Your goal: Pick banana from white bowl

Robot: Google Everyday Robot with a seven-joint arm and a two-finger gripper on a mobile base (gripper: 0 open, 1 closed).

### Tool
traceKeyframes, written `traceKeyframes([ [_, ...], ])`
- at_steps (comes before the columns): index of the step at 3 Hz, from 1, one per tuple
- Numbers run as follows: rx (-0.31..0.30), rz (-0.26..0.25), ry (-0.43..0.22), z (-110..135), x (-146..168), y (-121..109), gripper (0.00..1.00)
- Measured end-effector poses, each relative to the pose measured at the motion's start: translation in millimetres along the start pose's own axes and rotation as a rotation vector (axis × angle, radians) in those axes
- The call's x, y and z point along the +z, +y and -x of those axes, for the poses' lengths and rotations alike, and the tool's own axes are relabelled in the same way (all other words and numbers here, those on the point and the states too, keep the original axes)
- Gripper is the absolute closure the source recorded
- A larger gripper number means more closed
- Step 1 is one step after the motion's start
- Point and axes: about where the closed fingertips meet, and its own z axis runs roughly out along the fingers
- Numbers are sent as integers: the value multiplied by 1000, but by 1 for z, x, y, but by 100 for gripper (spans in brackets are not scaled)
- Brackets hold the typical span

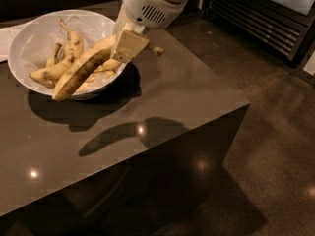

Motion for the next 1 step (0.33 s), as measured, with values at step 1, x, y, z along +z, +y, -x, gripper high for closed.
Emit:
traceKeyframes([
  [1,38,-51,-5,-11,-23,7,100],
])
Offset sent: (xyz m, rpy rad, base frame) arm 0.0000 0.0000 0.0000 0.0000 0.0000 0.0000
